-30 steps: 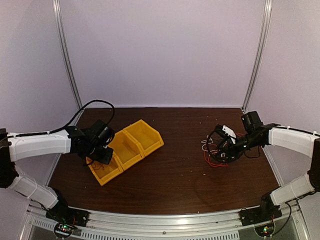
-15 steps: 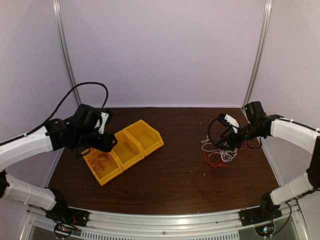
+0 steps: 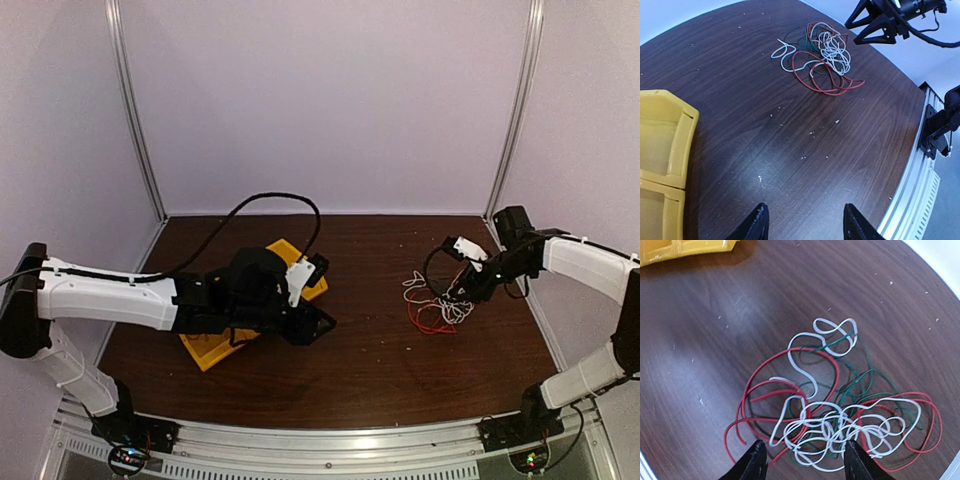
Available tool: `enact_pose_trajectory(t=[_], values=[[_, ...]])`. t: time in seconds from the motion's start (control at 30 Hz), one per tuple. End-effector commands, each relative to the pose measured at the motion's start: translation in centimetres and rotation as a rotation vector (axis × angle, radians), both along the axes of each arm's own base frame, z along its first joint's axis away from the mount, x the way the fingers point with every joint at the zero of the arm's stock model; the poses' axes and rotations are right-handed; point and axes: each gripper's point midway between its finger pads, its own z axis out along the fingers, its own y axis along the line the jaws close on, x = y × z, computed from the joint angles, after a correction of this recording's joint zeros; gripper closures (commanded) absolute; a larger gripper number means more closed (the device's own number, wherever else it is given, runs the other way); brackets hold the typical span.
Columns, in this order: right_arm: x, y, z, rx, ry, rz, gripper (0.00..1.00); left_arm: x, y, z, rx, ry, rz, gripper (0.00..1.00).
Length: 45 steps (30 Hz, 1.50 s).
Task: Untangle the cables
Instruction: Adjust the untangled cable in the bin, then pick up the twisted cables from the center of the board, then untie one of the twisted cables from the twisted cables.
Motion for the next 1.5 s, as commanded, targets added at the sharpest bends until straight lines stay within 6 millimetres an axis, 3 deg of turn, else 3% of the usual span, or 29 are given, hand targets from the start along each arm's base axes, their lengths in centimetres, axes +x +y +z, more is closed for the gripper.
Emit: enact_pose_trajectory(t=[0.0, 0.13, 0.23, 0.4, 0.7, 0.73, 0.87, 1.0, 1.13, 1.33, 1.47], values=[[-5.2, 0.0, -2.9, -0.12, 0.068, 0.179, 0.46, -0.7, -3.9, 0.8, -0.054, -0.057, -0.062, 0.48], [-7.6, 0.4, -5.3, -0.191, 0.111, 0.255, 0.45, -1.7, -5.9, 0.1, -0.067, -0.026, -0.119, 0.48], [-8.0, 0.5, -7.0, -0.267, 0.11, 0.269, 0.42, -1.7, -6.4, -0.2, -0.061, -0.013, -0.127, 0.48], [-7.3, 0.8, -8.1, -0.297, 0.103, 0.253, 0.42, -1.7, -6.2, -0.3, -0.052, -0.01, -0.122, 0.48], [-5.7, 0.8, -8.2, -0.317, 0.067, 0.225, 0.43, -1.9, -5.5, -0.8, -0.045, 0.003, -0.108, 0.48], [-5.6, 0.9, -8.4, -0.317, 0.072, 0.228, 0.47, -1.8, -5.4, -0.7, -0.044, 0.0, -0.102, 0.48], [-6.2, 1.4, -9.1, -0.32, 0.113, 0.256, 0.81, -1.2, -5.0, -0.3, -0.037, -0.031, -0.07, 0.48], [-7.0, 2.0, -9.1, -0.357, 0.118, 0.278, 0.99, -0.7, -4.5, -0.1, -0.016, -0.057, -0.048, 0.48], [-8.9, 4.8, -7.2, -0.368, 0.092, 0.378, 1.0, -0.3, -3.9, -0.2, -0.001, -0.077, -0.023, 0.48], [-10.9, 10.6, -1.5, -0.238, 0.059, 0.55, 1.0, 0.5, -2.7, 0.3, 0.011, -0.115, 0.036, 0.47], [-12.8, 13.4, 2.5, -0.11, 0.107, 0.656, 1.0, 0.9, -1.4, 0.3, 0.039, -0.132, 0.078, 0.47]])
